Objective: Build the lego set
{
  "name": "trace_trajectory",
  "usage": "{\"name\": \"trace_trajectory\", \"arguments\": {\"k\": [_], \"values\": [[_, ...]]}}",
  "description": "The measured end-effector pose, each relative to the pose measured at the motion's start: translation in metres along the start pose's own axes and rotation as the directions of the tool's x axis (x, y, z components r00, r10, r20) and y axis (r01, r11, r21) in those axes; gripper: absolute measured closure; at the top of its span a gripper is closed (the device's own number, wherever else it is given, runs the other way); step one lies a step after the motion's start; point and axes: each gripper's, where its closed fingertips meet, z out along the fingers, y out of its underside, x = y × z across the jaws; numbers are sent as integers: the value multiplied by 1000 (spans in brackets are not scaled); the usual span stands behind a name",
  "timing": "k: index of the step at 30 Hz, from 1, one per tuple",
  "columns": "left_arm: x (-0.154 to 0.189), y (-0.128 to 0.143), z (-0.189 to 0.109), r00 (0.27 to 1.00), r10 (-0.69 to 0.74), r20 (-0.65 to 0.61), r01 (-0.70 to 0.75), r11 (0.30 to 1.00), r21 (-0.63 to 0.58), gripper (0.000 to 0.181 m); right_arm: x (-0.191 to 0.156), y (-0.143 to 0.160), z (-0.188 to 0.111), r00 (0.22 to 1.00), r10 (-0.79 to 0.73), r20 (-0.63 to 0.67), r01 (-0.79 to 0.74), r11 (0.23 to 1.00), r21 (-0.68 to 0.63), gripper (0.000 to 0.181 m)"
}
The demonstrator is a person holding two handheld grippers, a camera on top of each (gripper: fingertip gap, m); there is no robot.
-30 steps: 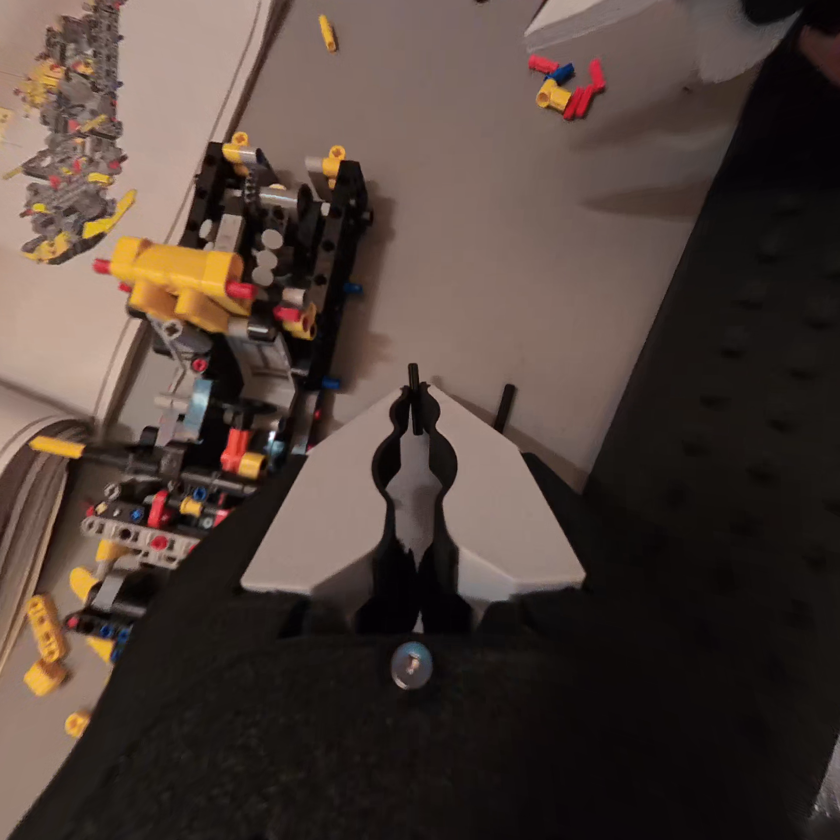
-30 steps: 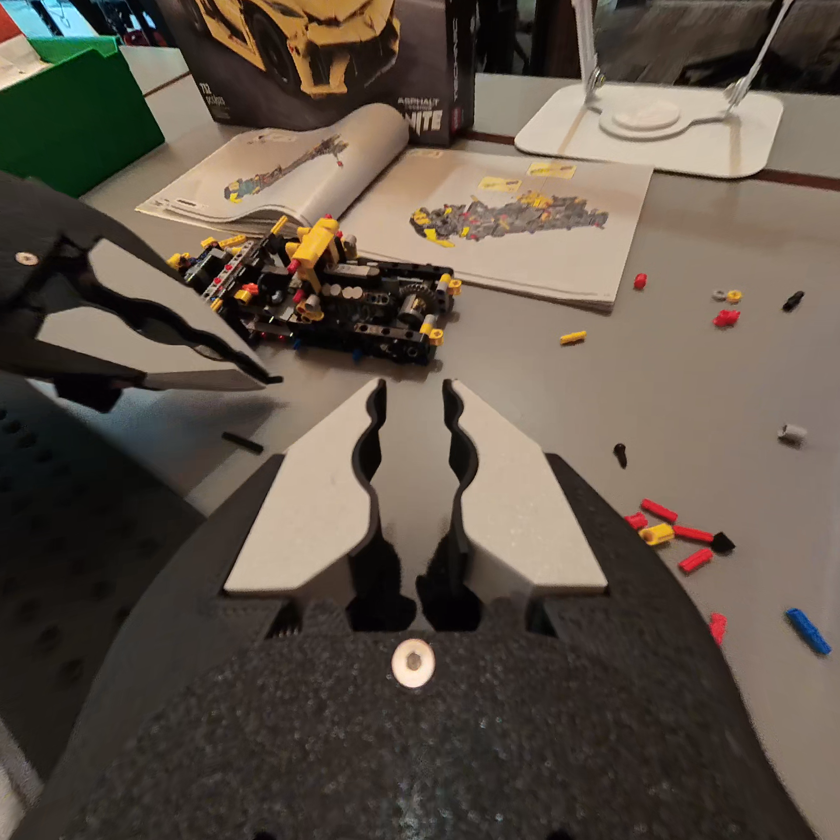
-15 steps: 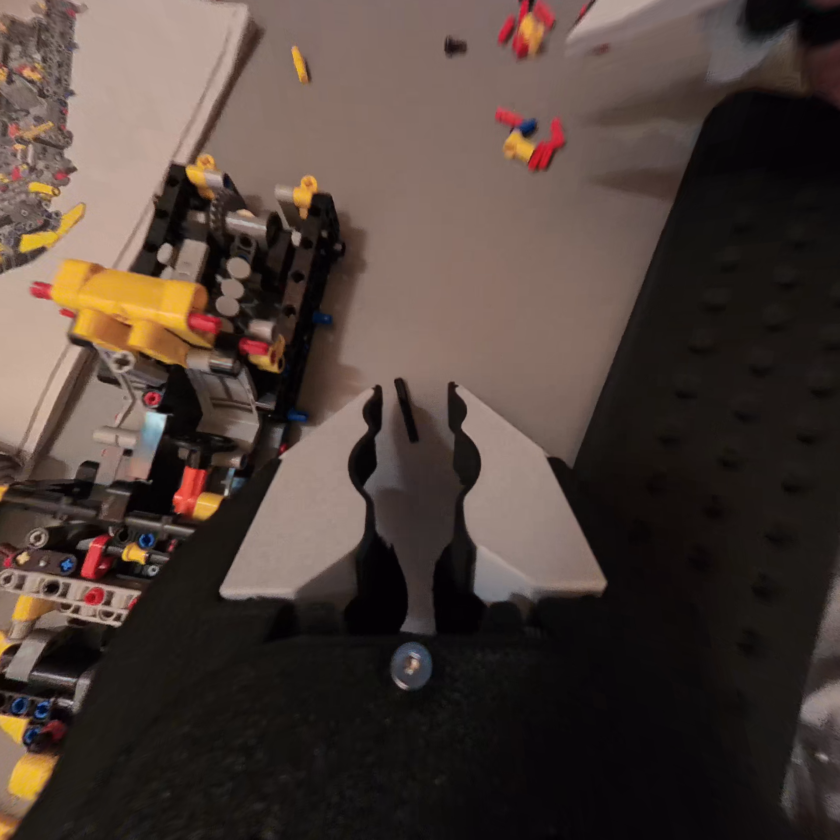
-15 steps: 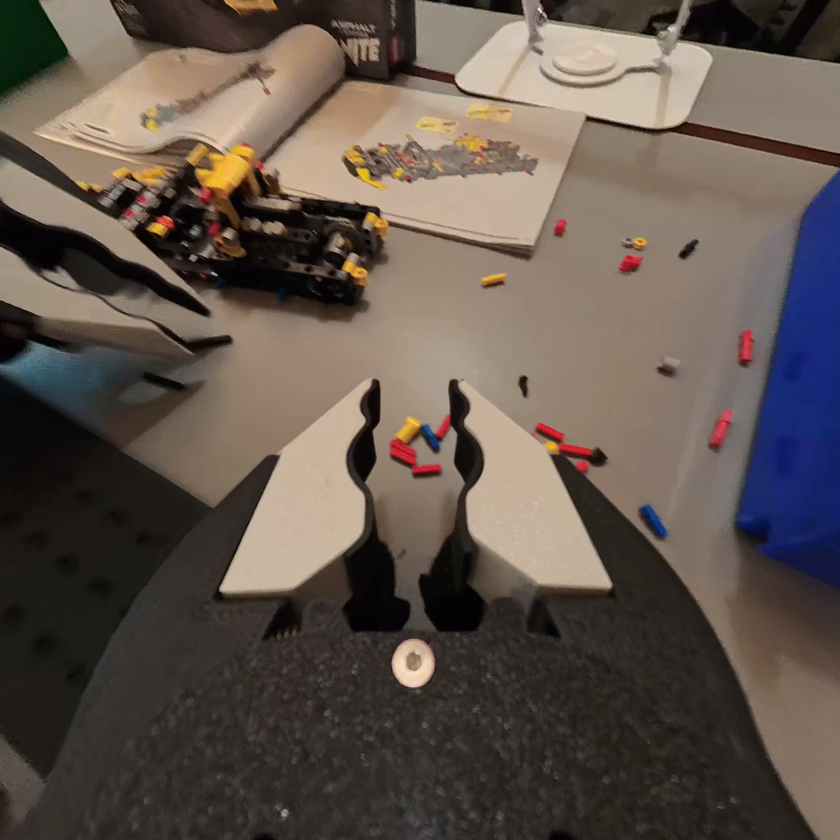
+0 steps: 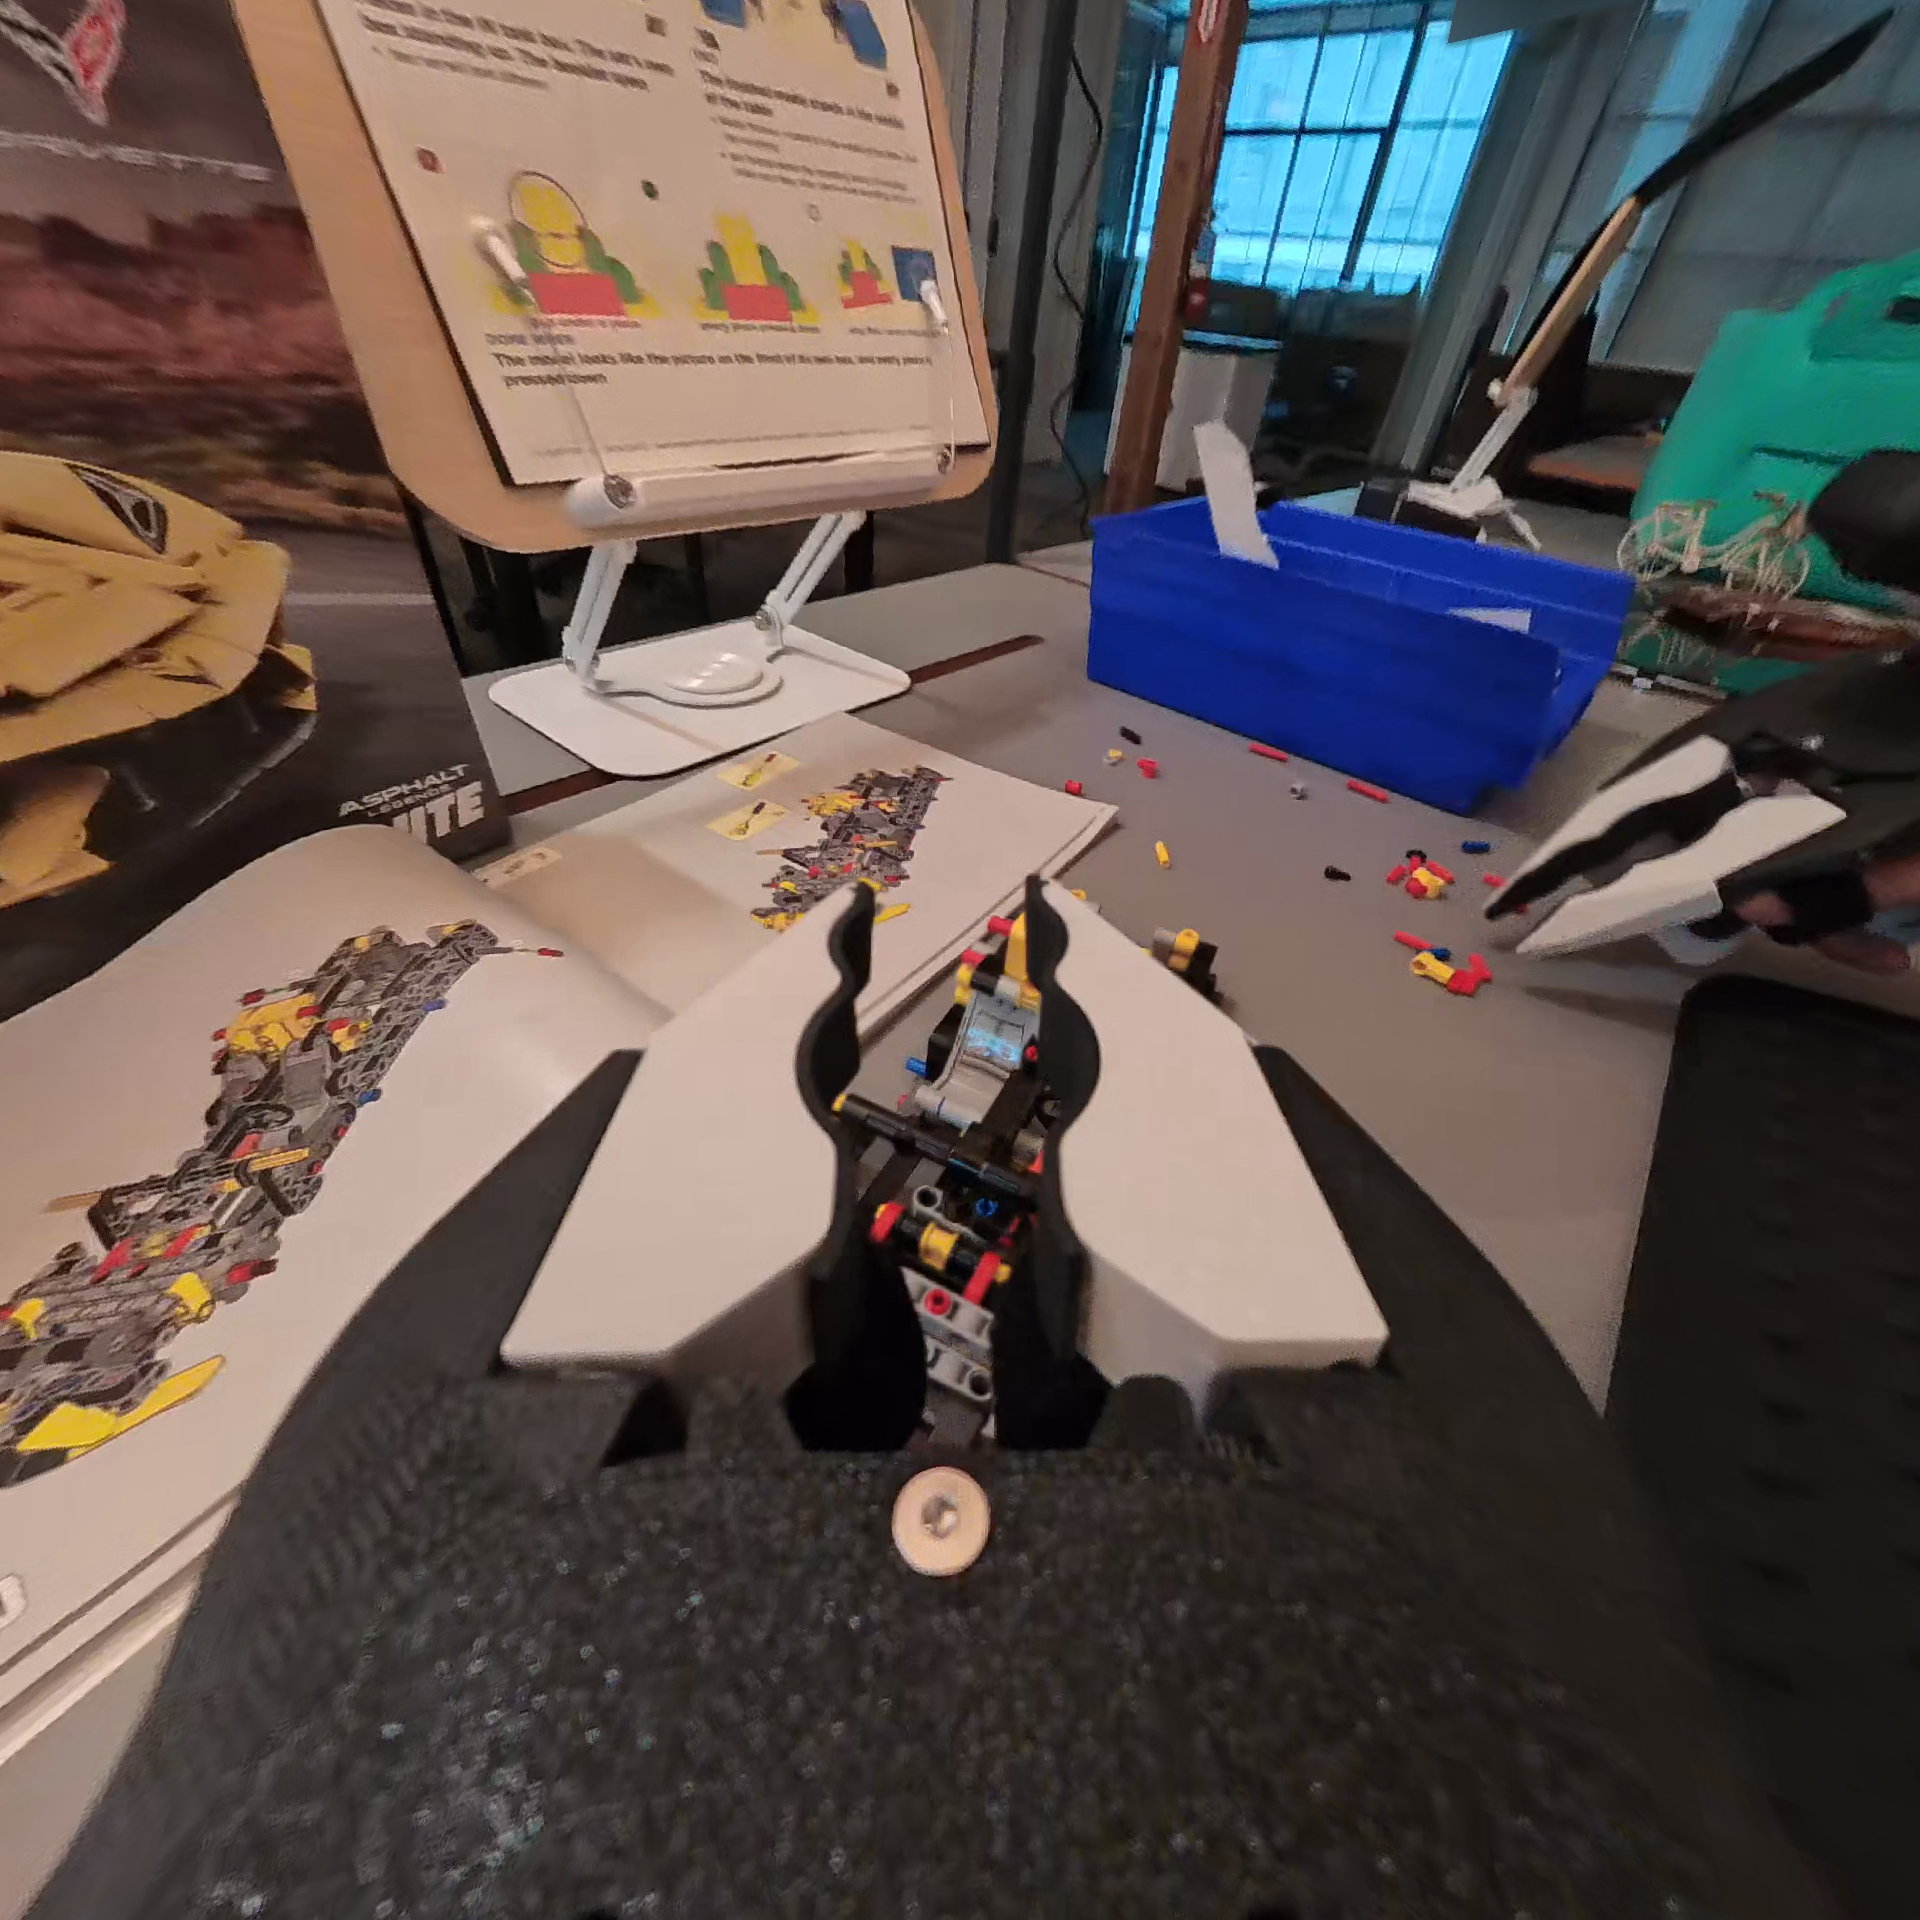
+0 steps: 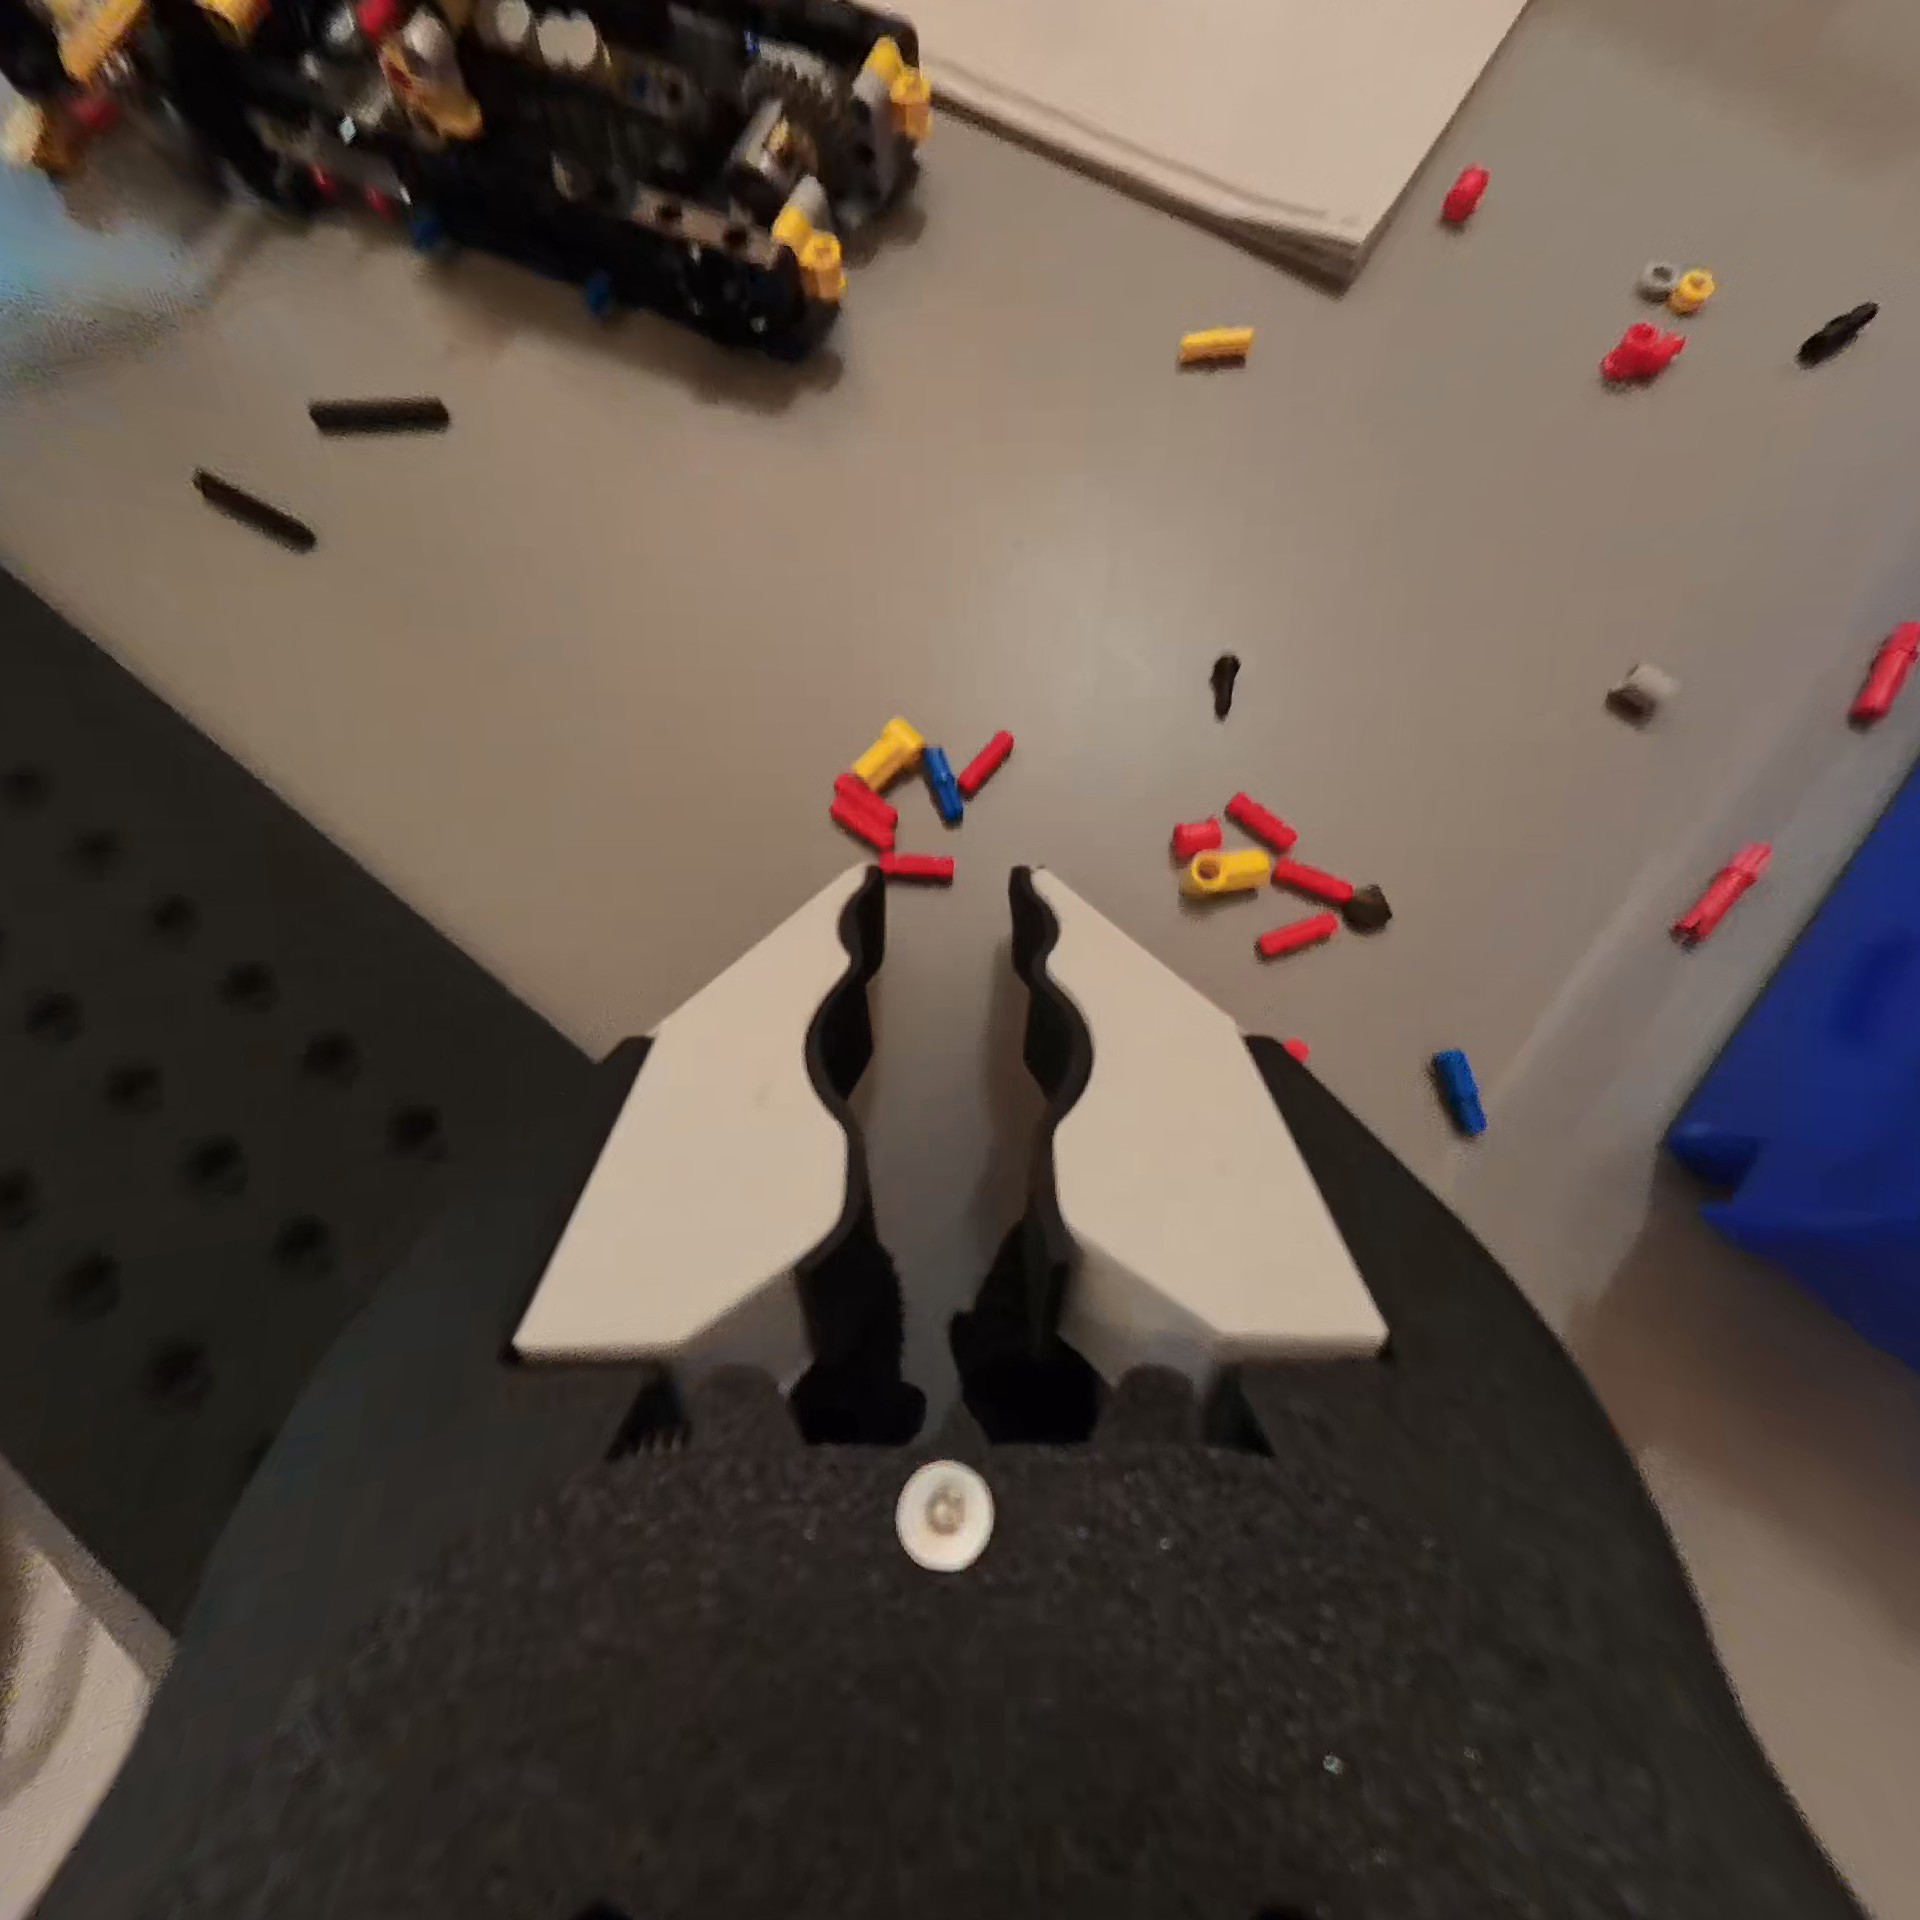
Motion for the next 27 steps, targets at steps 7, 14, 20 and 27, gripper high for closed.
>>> {"name": "trace_trajectory", "arguments": {"k": [7,14,20,27], "values": [[10,12,6,999,29,-24,-30,999,-41,152,33,27,-27,986,84,-143,-85,996,-1,161],[20,15,11,997,20,-68,-23,998,-50,153,46,48,-53,968,146,-204,-147,989,10,161],[28,18,13,994,69,-82,-74,995,-60,152,35,58,-62,972,151,-178,-153,988,1,163],[32,18,12,990,112,-81,-117,991,-61,153,31,13,-20,984,85,-155,-75,995,71,161]]}}
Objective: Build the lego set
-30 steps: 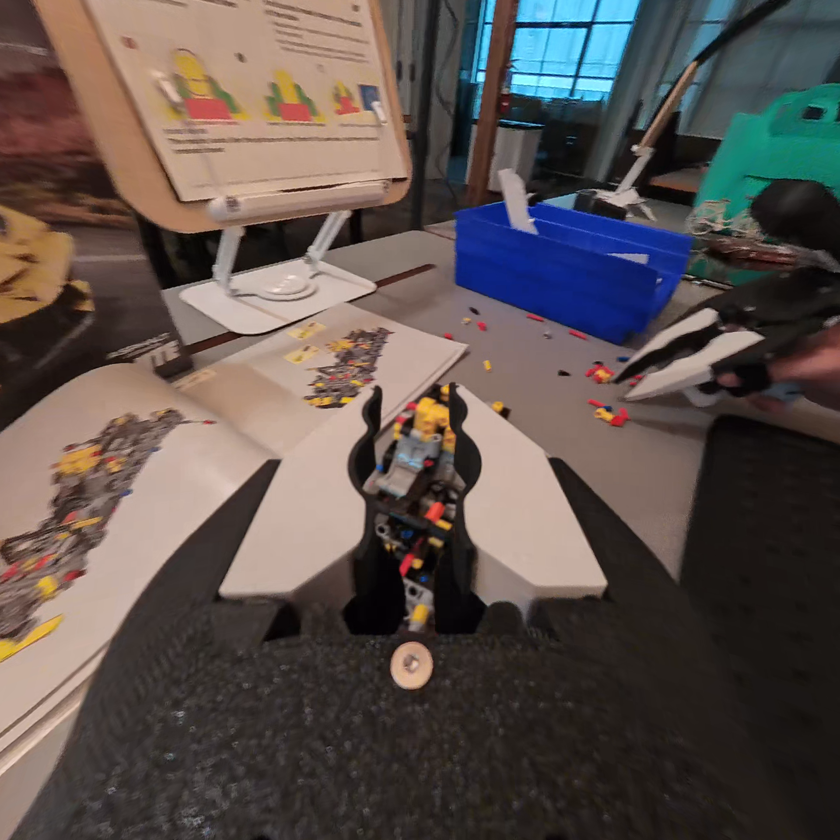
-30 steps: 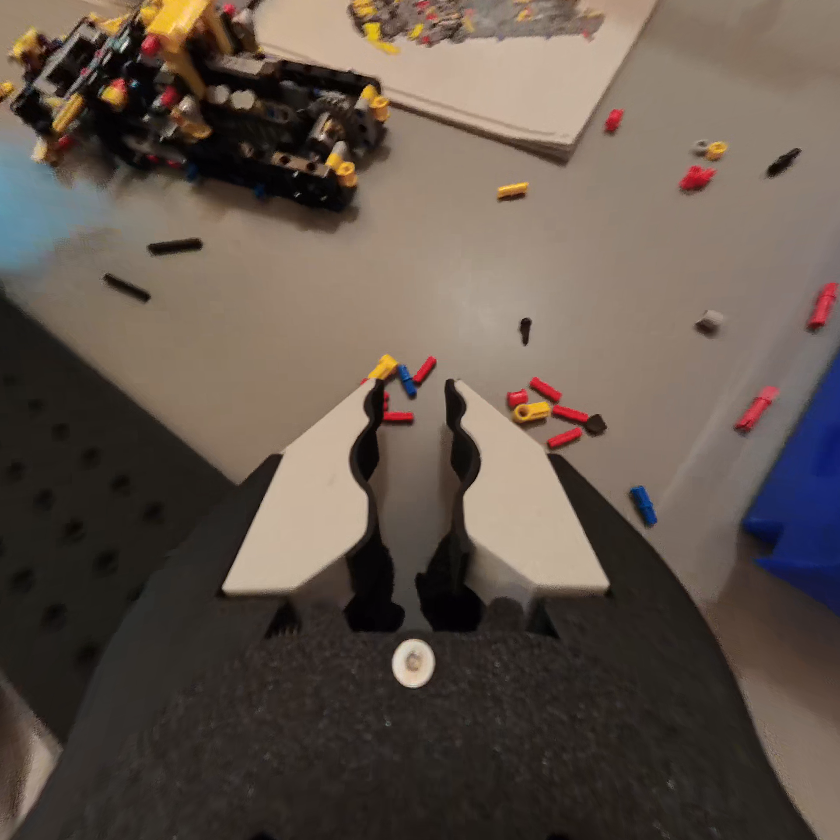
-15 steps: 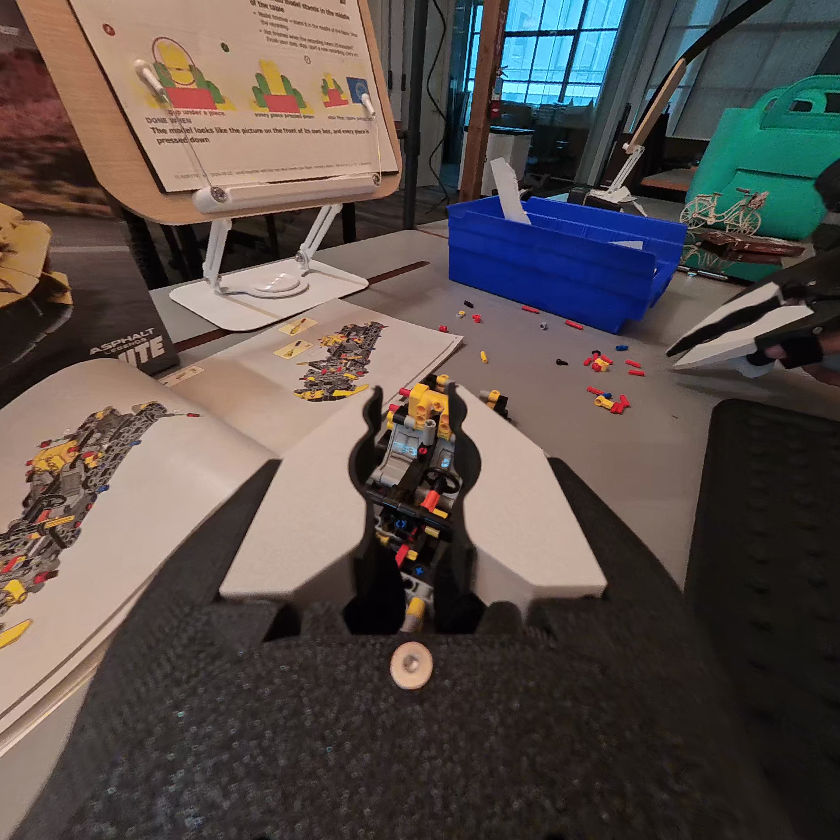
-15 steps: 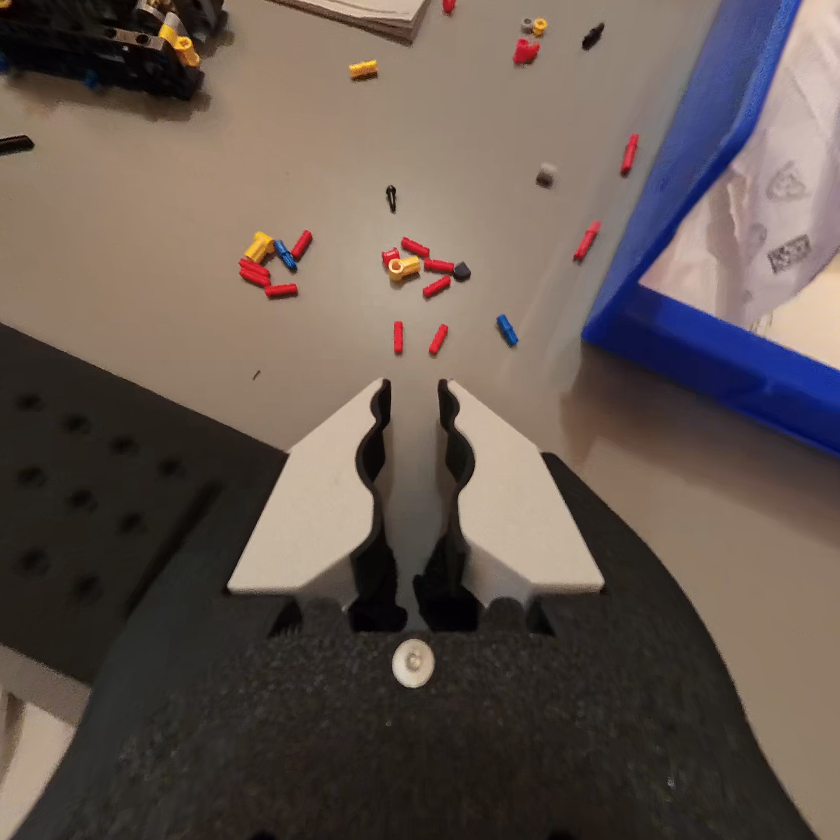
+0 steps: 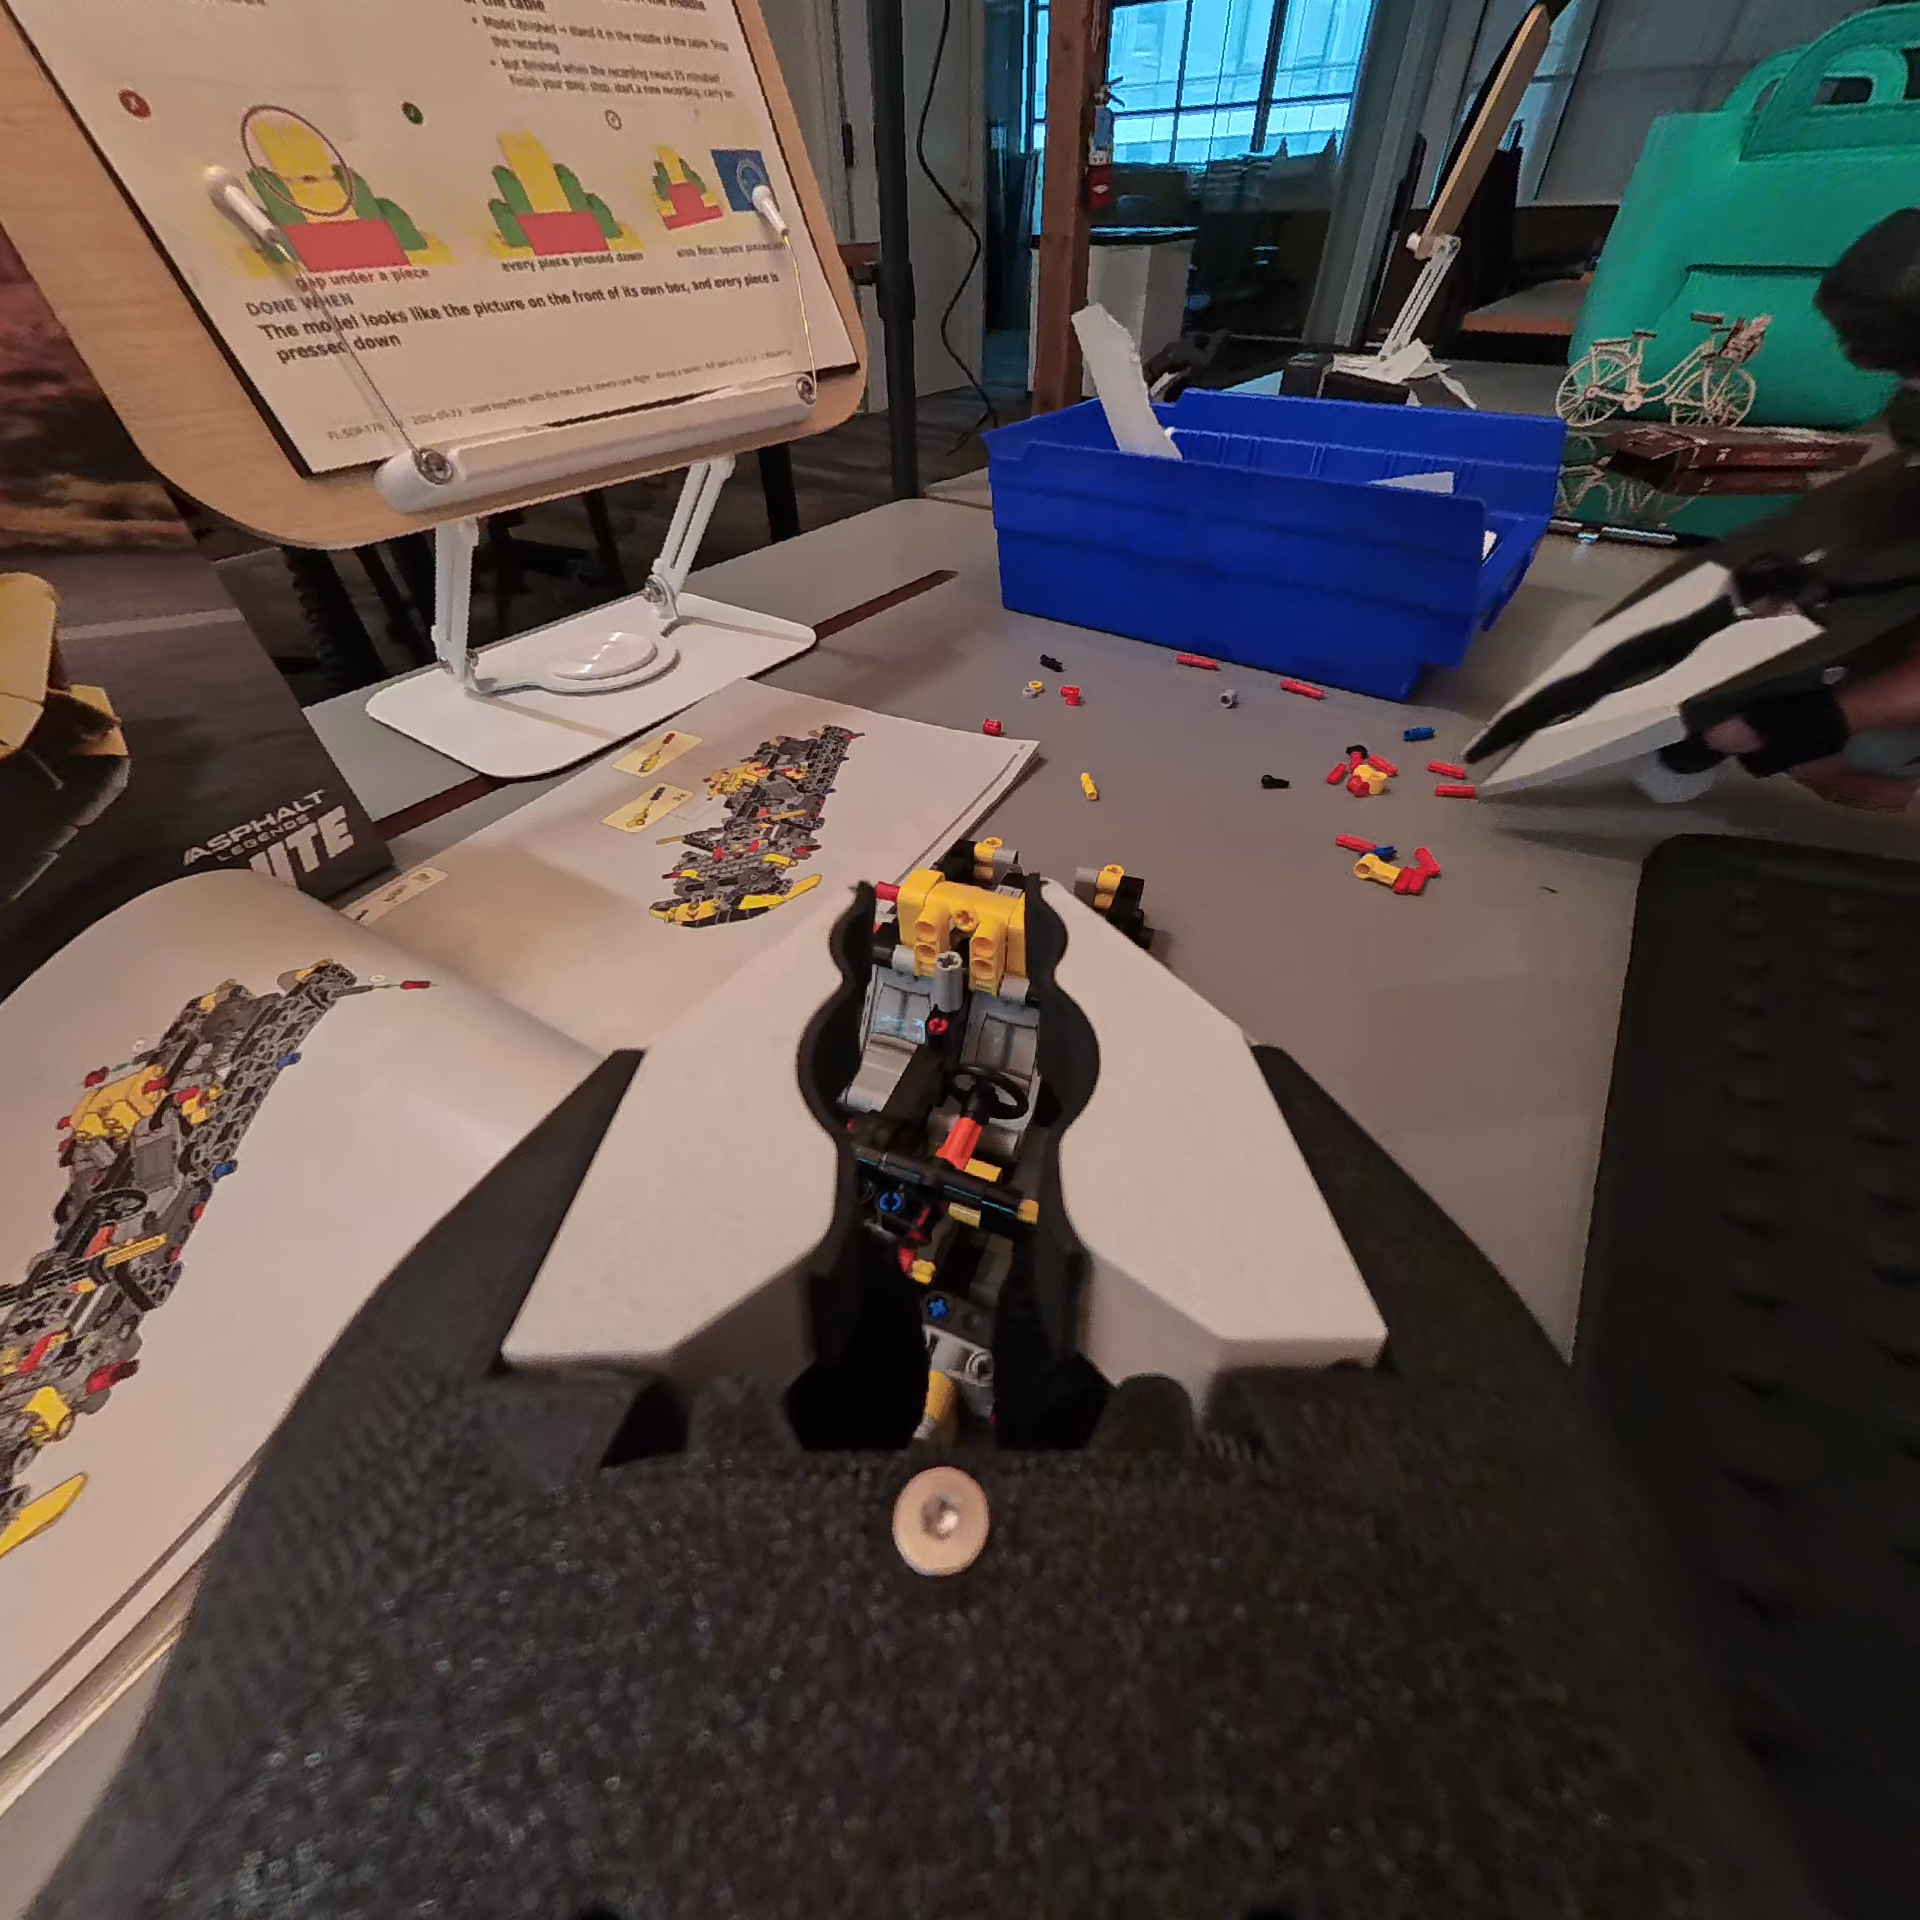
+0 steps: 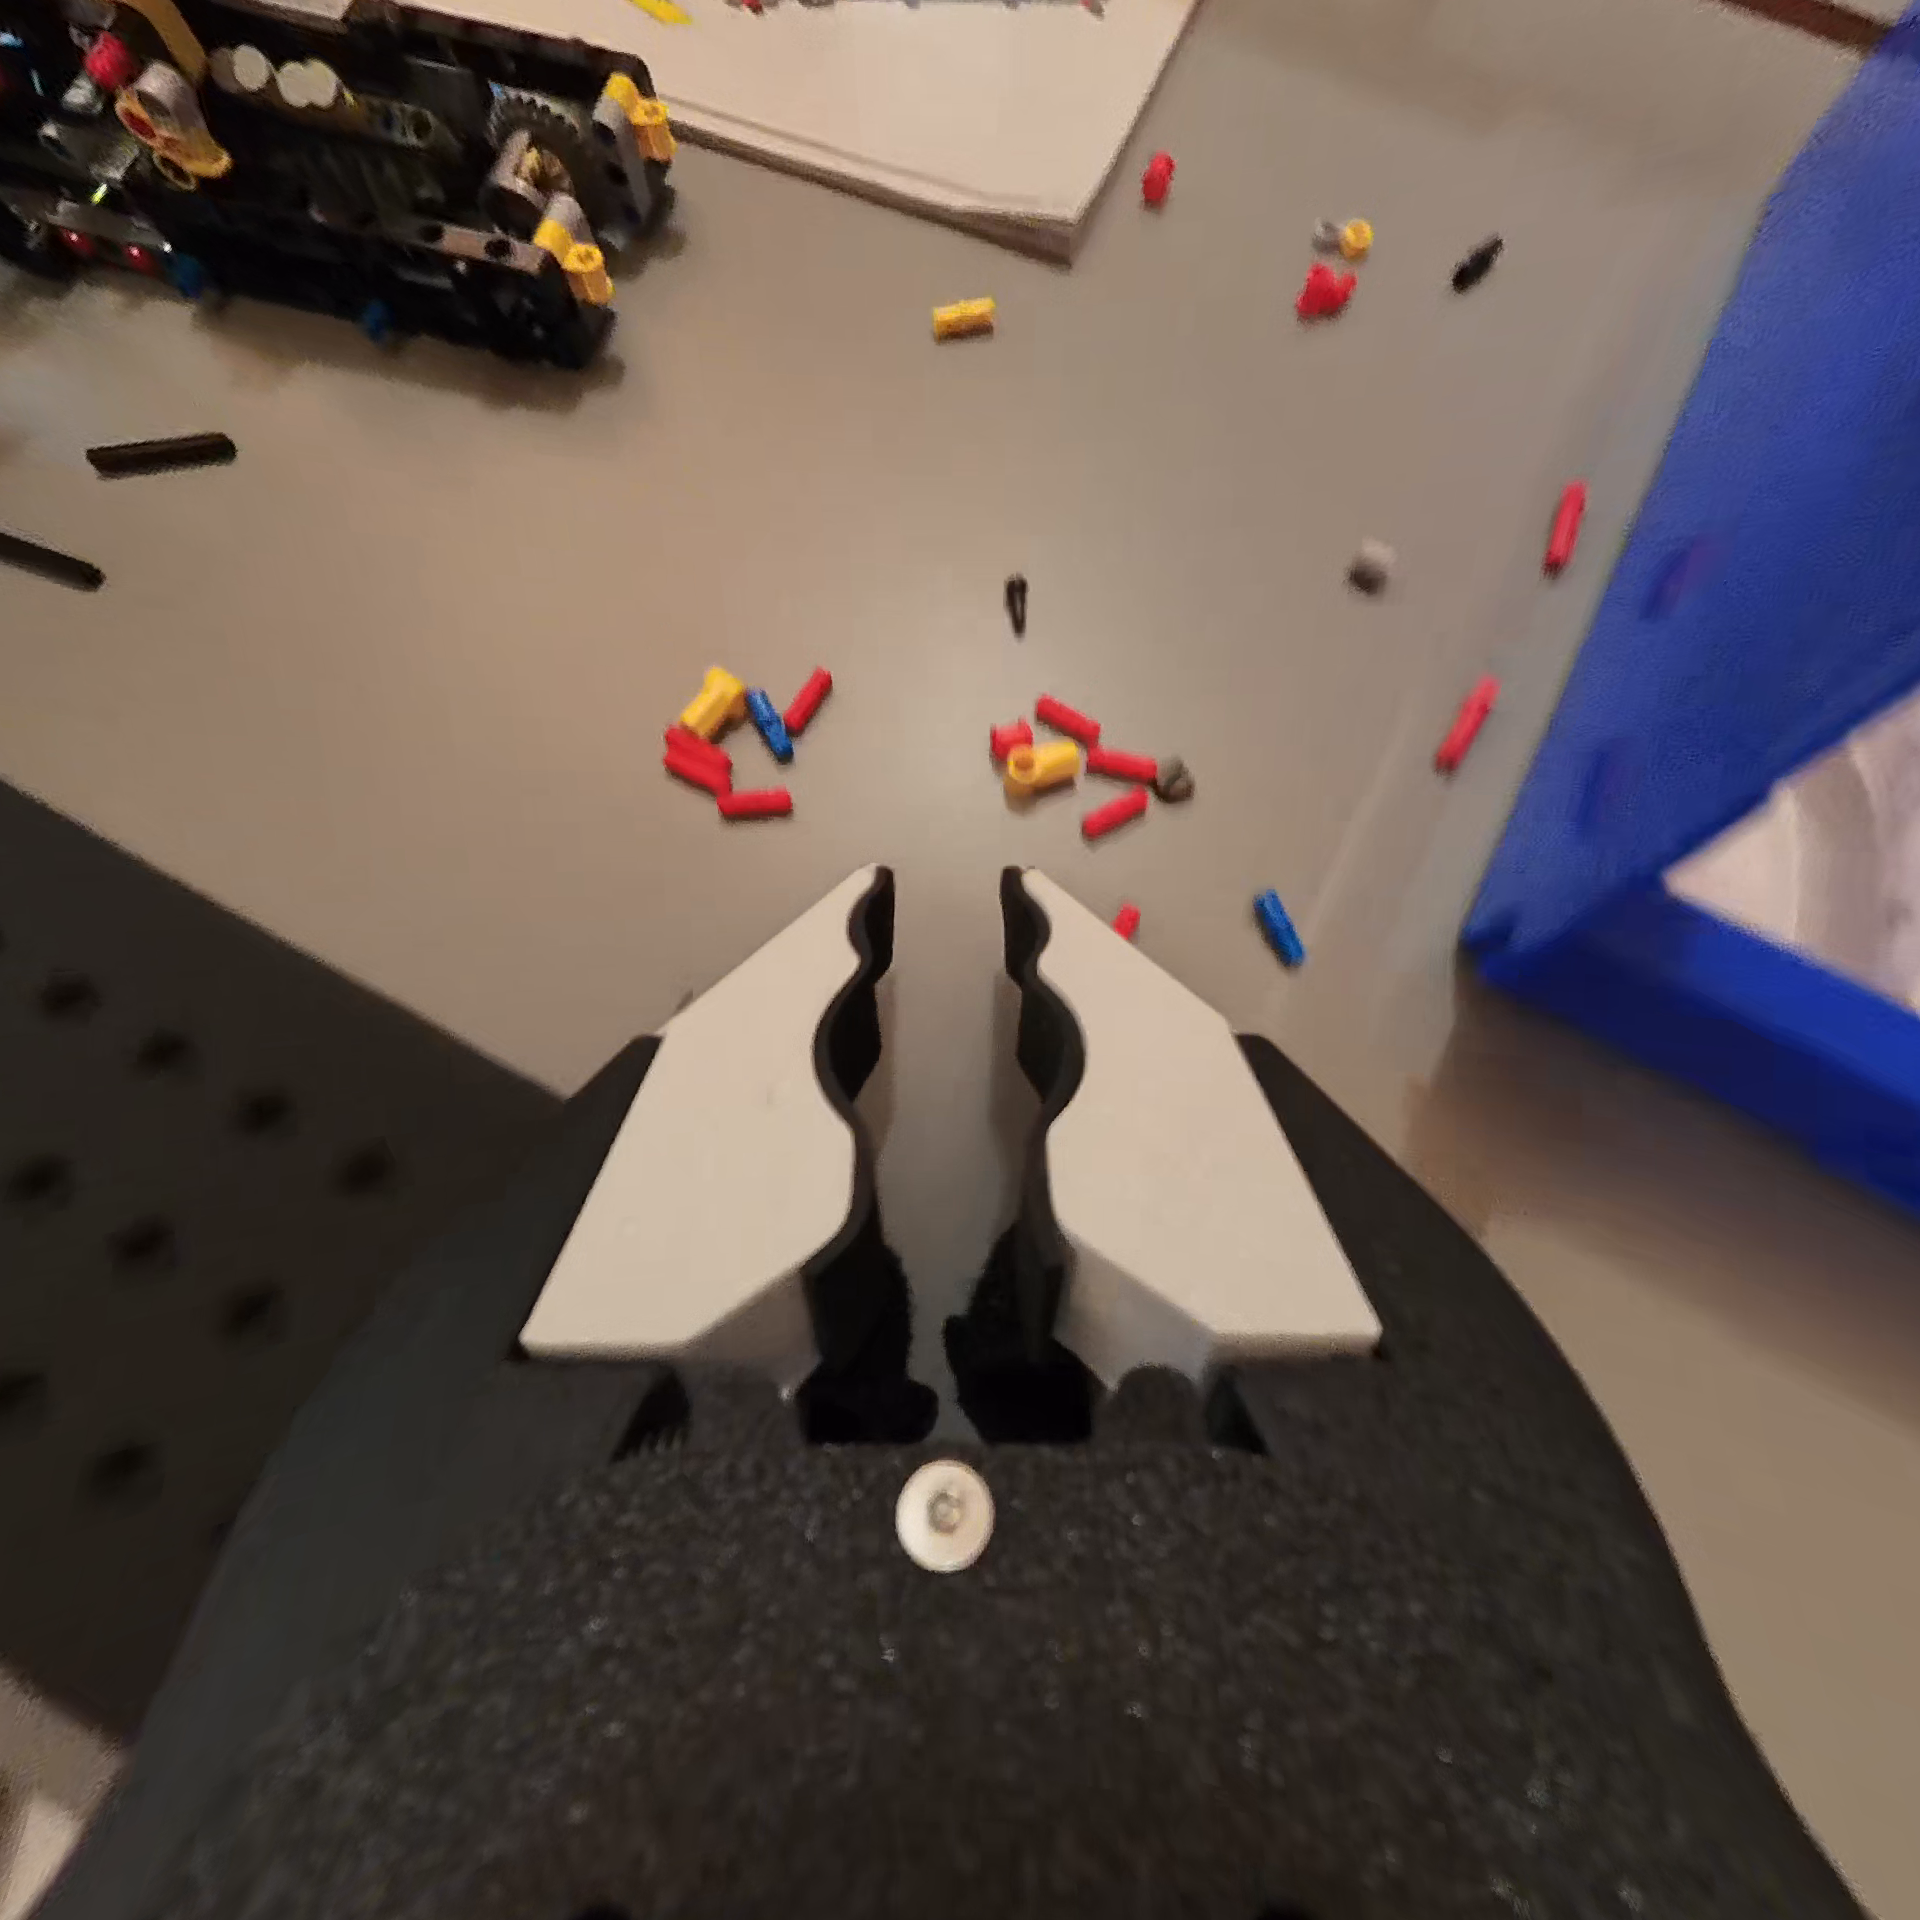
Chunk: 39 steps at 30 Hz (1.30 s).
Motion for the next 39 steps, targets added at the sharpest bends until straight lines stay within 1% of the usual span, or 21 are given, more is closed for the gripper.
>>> {"name": "trace_trajectory", "arguments": {"k": [3,5,8,15,18,23,25,27,28,29,31,33,36,38,39], "values": [[-2,0,-3,1000,-5,9,5,1000,5,153,3,-12,18,993,-117,8,117,993,3,161],[-3,-3,-5,1000,-9,12,9,1000,17,153,7,-14,26,986,-163,30,163,987,-13,160],[-4,-3,-6,1000,-8,11,8,1000,17,153,8,-20,32,984,-160,78,160,987,-6,159],[-3,0,-5,1000,20,14,-20,1000,0,153,15,-16,38,976,-201,86,205,977,-49,164],[-1,-1,-4,1000,17,2,-17,1000,3,153,12,-16,39,973,-208,101,214,976,-50,173],[3,-1,-3,1000,28,-8,-28,1000,0,153,13,-15,41,961,-267,64,272,959,-75,174],[3,-1,-4,1000,31,-6,-31,1000,1,153,8,-19,40,960,-270,70,274,960,-62,174],[3,-3,-4,1000,29,-4,-29,1000,8,153,-5,-31,37,958,-268,101,272,962,-20,174],[2,-3,-5,1000,26,-3,-26,1000,12,153,-18,-38,36,953,-268,139,271,963,1,174],[2,-4,-5,1000,22,-4,-22,1000,14,153,-36,-46,35,944,-268,190,268,963,27,174],[2,-5,-6,1000,18,-3,-18,1000,18,153,-81,-57,36,906,-277,319,267,961,76,174],[1,-5,-6,1000,20,3,-20,1000,18,153,-121,-59,43,862,-315,397,306,948,89,174],[-1,-4,-8,1000,23,14,-23,1000,15,153,-156,-56,57,820,-373,433,368,924,101,174],[-2,-4,-9,1000,14,18,-14,1000,17,153,-170,-52,63,800,-383,462,390,917,84,174],[-2,-3,-9,1000,7,15,-7,1000,14,153,-173,-51,65,799,-391,456,406,911,70,174]]}}
